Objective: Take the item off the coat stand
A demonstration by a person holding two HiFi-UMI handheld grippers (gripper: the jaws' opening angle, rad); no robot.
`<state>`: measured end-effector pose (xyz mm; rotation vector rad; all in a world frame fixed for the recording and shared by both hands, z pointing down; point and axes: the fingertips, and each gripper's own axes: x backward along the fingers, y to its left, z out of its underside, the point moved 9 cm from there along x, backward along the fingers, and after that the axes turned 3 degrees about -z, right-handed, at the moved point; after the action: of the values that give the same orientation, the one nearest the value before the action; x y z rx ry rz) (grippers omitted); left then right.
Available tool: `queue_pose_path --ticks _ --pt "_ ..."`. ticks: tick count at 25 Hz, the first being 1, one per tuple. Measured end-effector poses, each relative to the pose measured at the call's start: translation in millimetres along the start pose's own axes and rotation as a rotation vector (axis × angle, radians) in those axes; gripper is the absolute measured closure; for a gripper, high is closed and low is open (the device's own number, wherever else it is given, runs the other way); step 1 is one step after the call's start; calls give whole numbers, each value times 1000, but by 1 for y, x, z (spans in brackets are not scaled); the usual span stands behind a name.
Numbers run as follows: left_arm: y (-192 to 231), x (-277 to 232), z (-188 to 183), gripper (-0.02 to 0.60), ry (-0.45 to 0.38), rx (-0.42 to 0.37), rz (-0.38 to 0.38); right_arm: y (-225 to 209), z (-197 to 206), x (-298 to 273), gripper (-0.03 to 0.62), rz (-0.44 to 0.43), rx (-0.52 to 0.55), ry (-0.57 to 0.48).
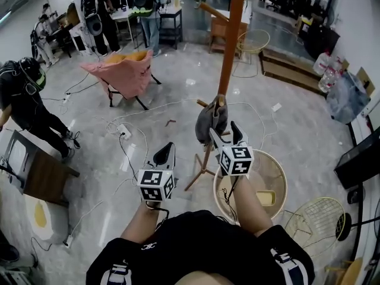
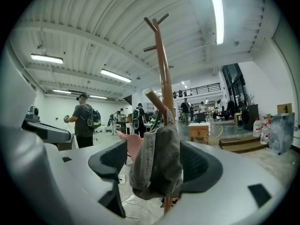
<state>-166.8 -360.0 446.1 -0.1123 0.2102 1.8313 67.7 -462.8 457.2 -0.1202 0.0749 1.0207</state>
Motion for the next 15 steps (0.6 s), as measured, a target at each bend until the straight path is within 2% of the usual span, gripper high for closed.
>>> queue_pose_path --ticks 3,6,11,13,14,15 --pt "8 1 6 569 3 1 -12 -4 11 -21 215 20 18 24" --pt "15 6 6 569 1 3 -26 -9 17 -40 153 26 32 68" --pt "25 12 7 569 2 8 -49 -18 26 -65 145 57 10 120" --pt "30 13 8 569 6 7 -51 -21 31 -75 152 82 5 149" --pt "30 13 7 569 7 7 -52 -23 32 -78 176 93 2 166" --pt "30 13 6 569 8 6 -52 -25 32 -78 256 104 2 180"
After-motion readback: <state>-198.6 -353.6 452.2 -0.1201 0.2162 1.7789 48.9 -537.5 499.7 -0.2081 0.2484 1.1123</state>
